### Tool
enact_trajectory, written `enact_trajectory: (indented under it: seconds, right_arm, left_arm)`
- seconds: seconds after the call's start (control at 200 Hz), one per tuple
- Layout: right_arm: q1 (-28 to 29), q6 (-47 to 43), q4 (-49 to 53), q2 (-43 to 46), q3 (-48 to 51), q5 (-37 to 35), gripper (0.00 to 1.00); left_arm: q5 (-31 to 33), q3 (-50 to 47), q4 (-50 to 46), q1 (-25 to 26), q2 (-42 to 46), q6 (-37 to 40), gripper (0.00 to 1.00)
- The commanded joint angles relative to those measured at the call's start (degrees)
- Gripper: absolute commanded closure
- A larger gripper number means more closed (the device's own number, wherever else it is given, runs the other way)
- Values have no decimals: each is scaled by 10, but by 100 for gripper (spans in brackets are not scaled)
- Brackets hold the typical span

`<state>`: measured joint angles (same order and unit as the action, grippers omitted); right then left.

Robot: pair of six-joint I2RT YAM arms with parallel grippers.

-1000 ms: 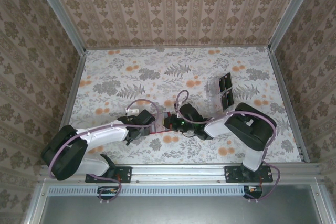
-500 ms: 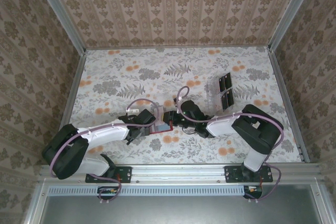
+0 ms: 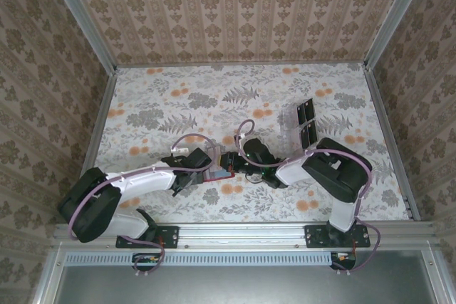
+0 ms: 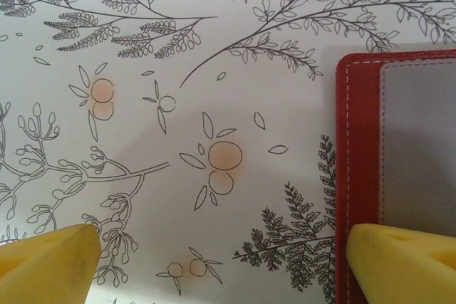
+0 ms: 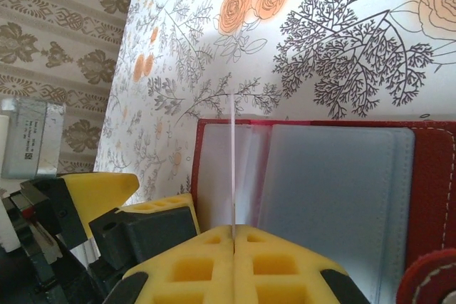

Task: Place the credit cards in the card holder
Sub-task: Insert the credit card into the card slot.

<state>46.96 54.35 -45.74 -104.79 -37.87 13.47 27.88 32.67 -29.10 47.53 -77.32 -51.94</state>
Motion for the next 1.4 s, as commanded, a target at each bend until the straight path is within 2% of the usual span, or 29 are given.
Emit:
enact_trajectory:
  seconds: [0.0, 0.88, 1.39]
  right_arm:
    - [4, 1, -22, -18, -10, -5, 100]
    - [19, 36, -36, -47, -8, 20, 100]
    - [31, 68, -49, -62, 4, -1, 100]
  left_arm:
    - [-11, -10, -35, -3, -17, -12, 0]
    - [-11, -9, -32, -4, -18, -11, 0]
    - [-12, -10, -32, -2, -19, -12, 0]
